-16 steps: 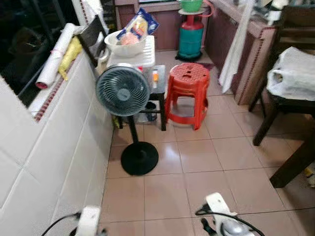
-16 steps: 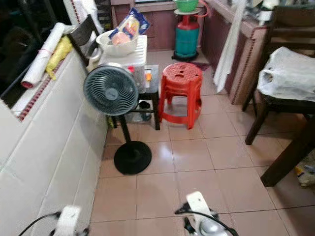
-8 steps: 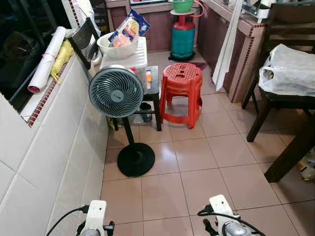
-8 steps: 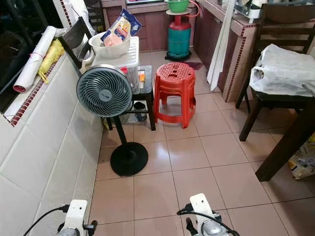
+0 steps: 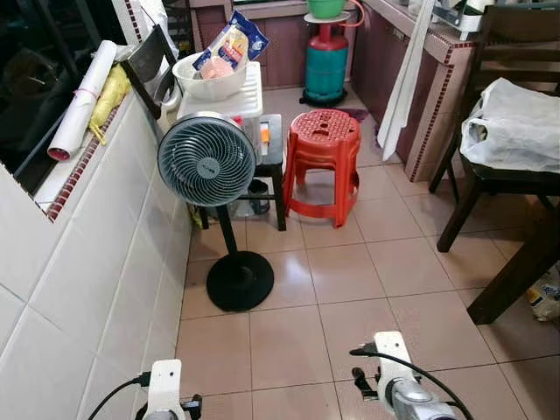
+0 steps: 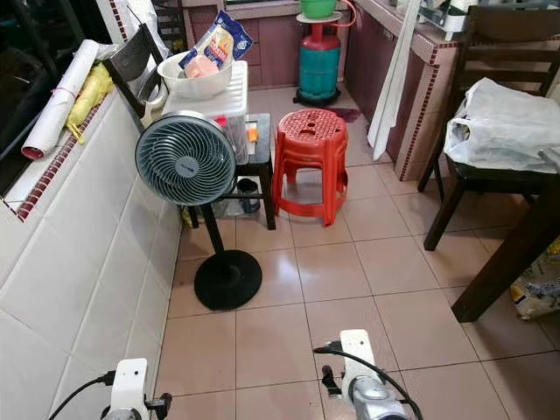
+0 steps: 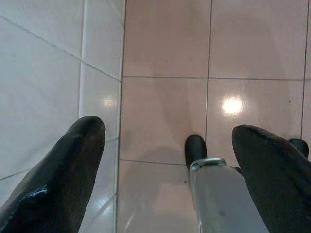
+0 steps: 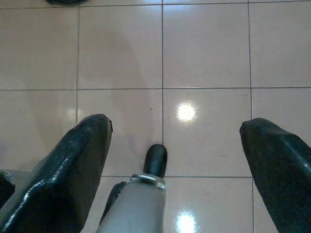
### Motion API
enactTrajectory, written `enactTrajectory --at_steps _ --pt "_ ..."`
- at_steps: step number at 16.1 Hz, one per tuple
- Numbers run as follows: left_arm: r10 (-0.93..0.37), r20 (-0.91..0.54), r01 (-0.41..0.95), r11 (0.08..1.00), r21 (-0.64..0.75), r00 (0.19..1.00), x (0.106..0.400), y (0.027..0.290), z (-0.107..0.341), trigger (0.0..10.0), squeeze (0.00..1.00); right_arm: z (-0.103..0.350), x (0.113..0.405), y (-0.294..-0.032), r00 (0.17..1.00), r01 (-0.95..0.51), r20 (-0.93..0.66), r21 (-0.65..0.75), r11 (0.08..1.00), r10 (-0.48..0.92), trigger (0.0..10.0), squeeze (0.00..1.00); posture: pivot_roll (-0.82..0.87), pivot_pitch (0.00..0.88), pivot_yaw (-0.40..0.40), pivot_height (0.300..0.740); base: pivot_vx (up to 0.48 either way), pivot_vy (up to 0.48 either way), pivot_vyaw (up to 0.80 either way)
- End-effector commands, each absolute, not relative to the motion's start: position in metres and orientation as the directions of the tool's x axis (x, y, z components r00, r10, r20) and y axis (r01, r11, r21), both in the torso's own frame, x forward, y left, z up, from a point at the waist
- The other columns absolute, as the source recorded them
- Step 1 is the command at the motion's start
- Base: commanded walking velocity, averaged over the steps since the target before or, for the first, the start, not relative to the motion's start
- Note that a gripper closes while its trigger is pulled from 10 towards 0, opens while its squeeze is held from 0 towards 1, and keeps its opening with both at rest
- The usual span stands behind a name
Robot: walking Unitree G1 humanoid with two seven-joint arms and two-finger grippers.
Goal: Setting the table
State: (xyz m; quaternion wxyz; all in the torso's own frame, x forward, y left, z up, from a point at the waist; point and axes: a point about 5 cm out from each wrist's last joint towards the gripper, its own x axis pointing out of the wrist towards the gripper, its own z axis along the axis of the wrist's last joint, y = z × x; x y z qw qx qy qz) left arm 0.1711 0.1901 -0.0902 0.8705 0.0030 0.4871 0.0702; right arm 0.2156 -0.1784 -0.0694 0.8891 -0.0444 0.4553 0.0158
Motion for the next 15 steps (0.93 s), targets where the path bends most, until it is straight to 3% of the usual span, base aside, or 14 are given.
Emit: enactTrajectory --at_steps 1,15 --pt "0.126 -0.854 -0.104 0.991 0.085 0.505 0.1684 0.1955 -0.0907 10.0 0.00 -0.0694 0.2160 -0.1772 0.579 -0.071 -0.815 -0.061 0.996 -0.009 10.0 0.00 -0.07 0.000 0.061 0.740 0.000 0.000 0.00" --pt "0.121 -0.858 -0.097 0.992 0.084 0.499 0.1674 0.1931 -0.0916 10.0 0.00 -0.0704 0.2145 -0.1757 0.574 -0.113 -0.819 -0.082 0.990 -0.002 10.0 0.00 -0.07 0.000 0.068 0.740 0.000 0.000 0.00"
